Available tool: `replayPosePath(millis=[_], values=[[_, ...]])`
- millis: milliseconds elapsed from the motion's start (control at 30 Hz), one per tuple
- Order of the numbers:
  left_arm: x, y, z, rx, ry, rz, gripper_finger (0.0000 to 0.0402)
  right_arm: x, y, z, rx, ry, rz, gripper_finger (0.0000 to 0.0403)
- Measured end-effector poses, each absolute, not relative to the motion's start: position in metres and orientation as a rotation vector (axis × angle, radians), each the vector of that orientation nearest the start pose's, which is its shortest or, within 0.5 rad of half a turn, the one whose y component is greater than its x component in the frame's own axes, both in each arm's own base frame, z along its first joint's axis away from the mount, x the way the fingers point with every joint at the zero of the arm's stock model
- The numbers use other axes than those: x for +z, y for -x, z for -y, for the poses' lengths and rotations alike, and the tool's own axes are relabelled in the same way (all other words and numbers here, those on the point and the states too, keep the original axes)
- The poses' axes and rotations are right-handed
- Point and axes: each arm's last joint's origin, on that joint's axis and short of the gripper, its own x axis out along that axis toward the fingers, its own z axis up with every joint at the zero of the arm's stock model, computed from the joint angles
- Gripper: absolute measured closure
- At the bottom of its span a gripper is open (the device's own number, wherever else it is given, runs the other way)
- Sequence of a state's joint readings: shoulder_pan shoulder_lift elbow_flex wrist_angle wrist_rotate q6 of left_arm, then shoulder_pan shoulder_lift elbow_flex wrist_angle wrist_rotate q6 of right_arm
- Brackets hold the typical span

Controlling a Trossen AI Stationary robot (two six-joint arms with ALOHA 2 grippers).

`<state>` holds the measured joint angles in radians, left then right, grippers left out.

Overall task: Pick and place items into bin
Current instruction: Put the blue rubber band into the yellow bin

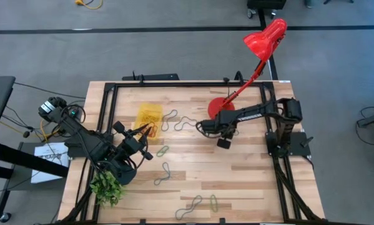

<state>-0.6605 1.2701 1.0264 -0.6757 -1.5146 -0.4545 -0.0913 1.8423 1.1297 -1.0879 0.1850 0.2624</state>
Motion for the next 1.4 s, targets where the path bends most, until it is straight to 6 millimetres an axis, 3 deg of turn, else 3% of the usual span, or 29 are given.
replayPosePath(millis=[200, 533, 700, 867, 967, 1133, 1400], values=[[0.300, -0.204, 0.122, 0.849, -0.414, -0.244, 0.0340, 0.145, -0.295, 0.052, -0.431, -0.191, -1.716, 0.0336], [0.299, -0.204, 0.122, 0.848, -0.415, -0.245, 0.0340, 0.127, -0.287, 0.069, -0.459, -0.257, -1.688, 0.0336], [0.299, -0.204, 0.122, 0.848, -0.416, -0.246, 0.0340, 0.126, -0.287, 0.069, -0.457, -0.259, -1.683, 0.0343], [0.299, -0.204, 0.122, 0.848, -0.415, -0.245, 0.0340, 0.125, -0.289, 0.062, -0.447, -0.230, -1.676, 0.0393], [0.300, -0.204, 0.122, 0.849, -0.415, -0.245, 0.0340, 0.126, -0.292, 0.055, -0.451, -0.210, -1.676, 0.0392], [0.300, -0.204, 0.122, 0.854, -0.417, -0.241, 0.0340, 0.140, -0.313, 0.037, -0.405, -0.169, -1.614, 0.0401], [0.301, -0.204, 0.122, 0.881, -0.427, -0.220, 0.0340, 0.196, -0.361, 0.006, -0.349, -0.022, -1.332, 0.0400]])
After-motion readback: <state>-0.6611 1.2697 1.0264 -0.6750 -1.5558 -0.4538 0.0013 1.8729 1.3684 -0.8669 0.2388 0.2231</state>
